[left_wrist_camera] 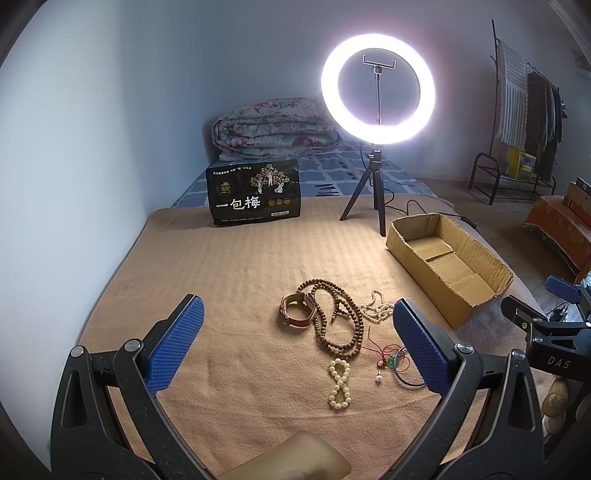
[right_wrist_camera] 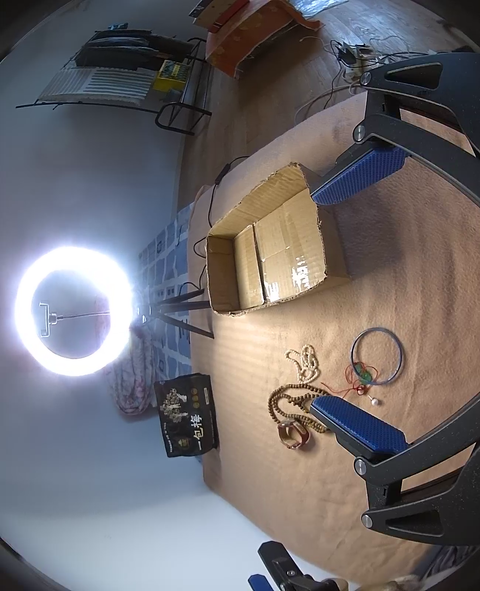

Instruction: Organize jewelry

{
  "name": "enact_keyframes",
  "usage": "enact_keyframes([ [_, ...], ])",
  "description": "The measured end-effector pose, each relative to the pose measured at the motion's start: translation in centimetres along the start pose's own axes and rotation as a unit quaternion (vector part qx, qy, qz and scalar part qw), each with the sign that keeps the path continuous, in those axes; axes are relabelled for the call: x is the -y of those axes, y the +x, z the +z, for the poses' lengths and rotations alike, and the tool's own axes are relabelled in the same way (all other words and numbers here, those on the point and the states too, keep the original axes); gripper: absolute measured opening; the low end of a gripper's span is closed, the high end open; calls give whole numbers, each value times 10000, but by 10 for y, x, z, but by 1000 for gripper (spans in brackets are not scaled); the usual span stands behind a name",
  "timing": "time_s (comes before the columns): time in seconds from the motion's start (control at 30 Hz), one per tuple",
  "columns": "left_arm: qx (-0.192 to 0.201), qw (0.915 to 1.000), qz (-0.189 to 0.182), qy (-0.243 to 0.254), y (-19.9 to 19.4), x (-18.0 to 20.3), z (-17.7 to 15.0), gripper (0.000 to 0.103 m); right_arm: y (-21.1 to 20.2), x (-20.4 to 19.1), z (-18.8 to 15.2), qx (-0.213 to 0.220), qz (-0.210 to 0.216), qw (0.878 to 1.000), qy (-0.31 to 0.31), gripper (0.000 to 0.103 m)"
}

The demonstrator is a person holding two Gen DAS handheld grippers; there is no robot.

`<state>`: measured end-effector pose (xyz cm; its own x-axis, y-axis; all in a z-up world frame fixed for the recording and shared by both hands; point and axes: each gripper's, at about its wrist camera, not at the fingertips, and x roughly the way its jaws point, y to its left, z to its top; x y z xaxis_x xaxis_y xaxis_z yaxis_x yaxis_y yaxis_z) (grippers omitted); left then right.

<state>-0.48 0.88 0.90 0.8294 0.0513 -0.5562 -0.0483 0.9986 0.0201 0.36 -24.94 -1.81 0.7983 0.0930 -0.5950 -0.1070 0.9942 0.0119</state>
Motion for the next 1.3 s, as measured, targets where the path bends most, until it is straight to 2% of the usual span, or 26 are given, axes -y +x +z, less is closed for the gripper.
enact_keyframes([
  [1.3, 1, 10000, 8, 2, 1, 0, -1, 103, 1, 0, -2, -62, -25, 10000, 7, 103],
])
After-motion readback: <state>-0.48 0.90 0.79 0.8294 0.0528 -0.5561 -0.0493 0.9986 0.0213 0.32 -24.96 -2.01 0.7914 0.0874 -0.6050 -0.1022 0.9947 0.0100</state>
